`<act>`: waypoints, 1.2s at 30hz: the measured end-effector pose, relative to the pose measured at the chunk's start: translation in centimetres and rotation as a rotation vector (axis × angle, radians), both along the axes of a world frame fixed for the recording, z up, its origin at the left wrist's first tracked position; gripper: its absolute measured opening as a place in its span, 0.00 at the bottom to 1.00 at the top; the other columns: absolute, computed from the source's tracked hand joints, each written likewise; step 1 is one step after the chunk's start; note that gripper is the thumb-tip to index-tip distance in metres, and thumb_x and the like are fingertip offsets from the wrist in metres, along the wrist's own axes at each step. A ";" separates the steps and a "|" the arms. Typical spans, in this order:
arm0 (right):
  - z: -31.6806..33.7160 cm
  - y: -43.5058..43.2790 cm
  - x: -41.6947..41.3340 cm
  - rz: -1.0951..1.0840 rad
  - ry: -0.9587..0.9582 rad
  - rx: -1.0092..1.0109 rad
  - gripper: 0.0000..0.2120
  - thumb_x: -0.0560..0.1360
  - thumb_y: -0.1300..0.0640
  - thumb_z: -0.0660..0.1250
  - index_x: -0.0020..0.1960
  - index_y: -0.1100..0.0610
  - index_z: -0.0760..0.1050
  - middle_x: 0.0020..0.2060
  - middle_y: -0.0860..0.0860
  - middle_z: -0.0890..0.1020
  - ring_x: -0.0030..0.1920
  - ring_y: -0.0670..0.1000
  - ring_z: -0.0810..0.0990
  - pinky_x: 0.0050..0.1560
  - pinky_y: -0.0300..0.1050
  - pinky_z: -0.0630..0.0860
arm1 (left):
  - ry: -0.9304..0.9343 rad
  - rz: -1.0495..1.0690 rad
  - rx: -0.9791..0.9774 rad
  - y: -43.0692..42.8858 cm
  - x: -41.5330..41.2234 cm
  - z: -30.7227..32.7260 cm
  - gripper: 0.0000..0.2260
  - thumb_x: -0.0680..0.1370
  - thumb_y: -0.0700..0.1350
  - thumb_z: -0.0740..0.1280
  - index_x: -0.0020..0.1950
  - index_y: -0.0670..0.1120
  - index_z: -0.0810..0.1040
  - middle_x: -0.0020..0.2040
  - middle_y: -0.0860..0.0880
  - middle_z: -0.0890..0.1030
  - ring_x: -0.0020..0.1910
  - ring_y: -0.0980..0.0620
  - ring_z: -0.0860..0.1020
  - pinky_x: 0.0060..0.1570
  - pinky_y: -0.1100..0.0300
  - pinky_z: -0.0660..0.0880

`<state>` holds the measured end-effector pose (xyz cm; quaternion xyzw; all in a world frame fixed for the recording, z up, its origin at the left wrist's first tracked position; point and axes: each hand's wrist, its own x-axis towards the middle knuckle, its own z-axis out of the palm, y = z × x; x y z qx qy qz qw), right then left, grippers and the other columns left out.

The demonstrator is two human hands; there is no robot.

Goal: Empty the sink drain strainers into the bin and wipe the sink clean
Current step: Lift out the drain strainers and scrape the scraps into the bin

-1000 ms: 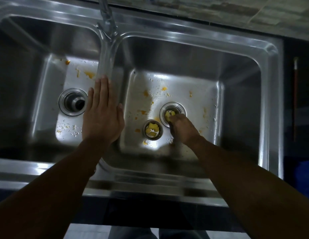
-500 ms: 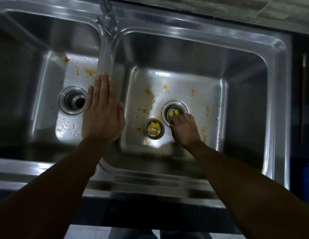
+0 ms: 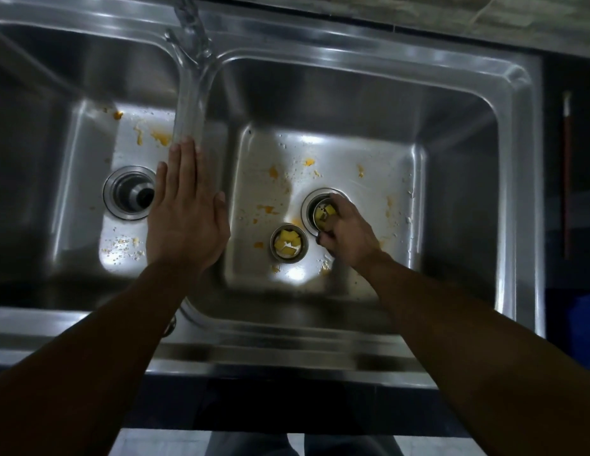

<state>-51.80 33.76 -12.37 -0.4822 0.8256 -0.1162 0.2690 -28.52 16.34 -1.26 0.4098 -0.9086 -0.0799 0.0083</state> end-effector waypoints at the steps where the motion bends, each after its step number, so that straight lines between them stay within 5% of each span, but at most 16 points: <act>1: 0.2 -0.2 -0.2 0.066 0.065 0.030 0.21 0.72 0.52 0.74 0.62 0.58 0.77 0.74 0.52 0.65 0.70 0.55 0.69 0.61 0.53 0.78 | 0.002 0.000 0.002 0.0 0.0 0.0 0.30 0.85 0.51 0.49 0.82 0.39 0.45 0.83 0.38 0.47 0.83 0.42 0.45 0.81 0.44 0.48; 9: 3.3 1.4 -2.5 0.016 -0.001 -0.052 0.42 0.67 0.48 0.79 0.76 0.52 0.63 0.72 0.51 0.68 0.71 0.53 0.68 0.68 0.50 0.72 | 0.020 -0.009 -0.009 0.2 -0.1 0.4 0.28 0.85 0.48 0.50 0.82 0.37 0.47 0.83 0.37 0.49 0.83 0.42 0.46 0.81 0.44 0.48; 13: 5.0 3.8 -3.9 -0.040 0.017 -0.009 0.42 0.67 0.42 0.78 0.75 0.54 0.66 0.71 0.50 0.69 0.69 0.53 0.70 0.69 0.50 0.72 | 0.036 -0.006 -0.008 0.4 -0.1 0.8 0.27 0.85 0.47 0.50 0.82 0.37 0.48 0.82 0.36 0.50 0.83 0.42 0.47 0.81 0.45 0.48; 36: 4.8 6.1 -1.3 0.057 0.019 0.185 0.41 0.66 0.51 0.78 0.75 0.53 0.64 0.72 0.50 0.68 0.70 0.55 0.69 0.62 0.52 0.76 | 0.061 -0.009 -0.042 0.1 0.0 -0.3 0.27 0.85 0.48 0.47 0.82 0.37 0.48 0.82 0.37 0.50 0.83 0.42 0.48 0.82 0.47 0.47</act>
